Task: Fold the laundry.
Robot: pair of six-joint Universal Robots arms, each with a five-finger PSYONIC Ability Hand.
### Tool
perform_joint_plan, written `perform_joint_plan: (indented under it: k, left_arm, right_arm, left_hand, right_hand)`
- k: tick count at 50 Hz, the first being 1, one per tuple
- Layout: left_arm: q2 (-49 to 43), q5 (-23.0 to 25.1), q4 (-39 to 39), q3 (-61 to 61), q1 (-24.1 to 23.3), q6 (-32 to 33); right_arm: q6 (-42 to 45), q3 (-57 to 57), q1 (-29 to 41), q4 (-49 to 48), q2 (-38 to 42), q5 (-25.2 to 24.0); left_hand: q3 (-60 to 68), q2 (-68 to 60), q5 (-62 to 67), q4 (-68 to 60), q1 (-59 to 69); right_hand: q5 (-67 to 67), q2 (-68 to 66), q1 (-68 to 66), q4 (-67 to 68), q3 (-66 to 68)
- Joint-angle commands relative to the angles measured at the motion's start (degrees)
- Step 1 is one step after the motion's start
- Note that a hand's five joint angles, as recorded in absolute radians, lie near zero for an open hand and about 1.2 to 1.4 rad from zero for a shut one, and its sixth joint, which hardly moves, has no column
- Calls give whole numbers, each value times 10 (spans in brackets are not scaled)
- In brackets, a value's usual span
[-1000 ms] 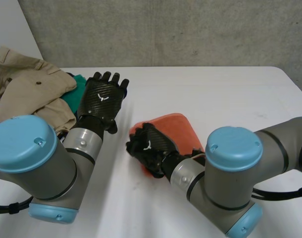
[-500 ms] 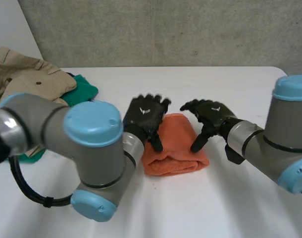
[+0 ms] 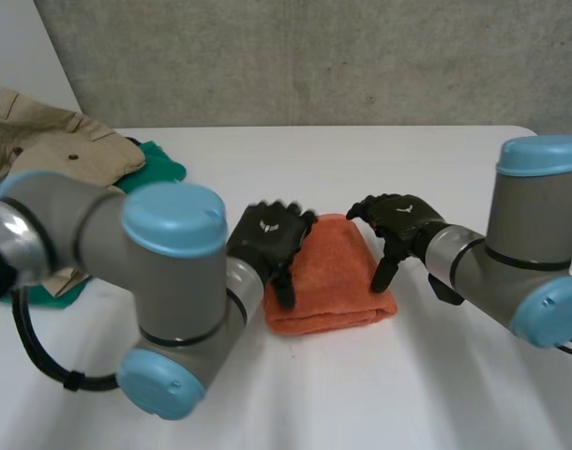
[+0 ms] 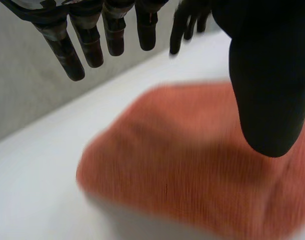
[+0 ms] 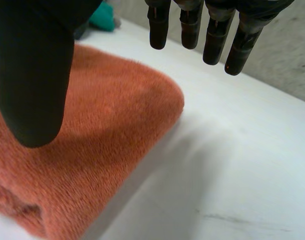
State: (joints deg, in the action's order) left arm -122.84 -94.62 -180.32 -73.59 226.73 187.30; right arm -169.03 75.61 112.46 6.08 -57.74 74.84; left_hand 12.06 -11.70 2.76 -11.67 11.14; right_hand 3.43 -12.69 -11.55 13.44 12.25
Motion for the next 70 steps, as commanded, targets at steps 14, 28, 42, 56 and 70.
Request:
perform_joint_plan:
  k: [14, 28, 42, 56, 70]
  left_arm:
    - [172, 319, 73, -17, 93, -3]
    - [168, 317, 73, -18, 92, -1]
    - [166, 319, 70, -24, 93, -2]
    - [164, 318, 70, -27, 96, -1]
    - [154, 319, 68, -28, 97, -1]
  right_arm:
    - [-89, 219, -63, -109, -77, -12]
    - [-139, 174, -6, -158, 3, -22]
    - [-165, 88, 27, -170, 75, -10]
    - [-173, -57, -38, -169, 118, 64]
    - [-29, -327, -205, -146, 293, 136]
  left_hand:
    - [0, -4, -7, -4, 9]
    - [2, -5, -5, -6, 11]
    - [3, -7, -4, -7, 13]
    - [5, -9, -2, -9, 14]
    - [5, -9, -2, -9, 14]
  right_hand:
    - [-34, 27, 15, -34, -23]
    - [-2, -6, -17, -2, 10]
    - [336, -343, -355, 336, 348]
    - [666, -673, -685, 666, 677]
    - [666, -673, -685, 666, 677]
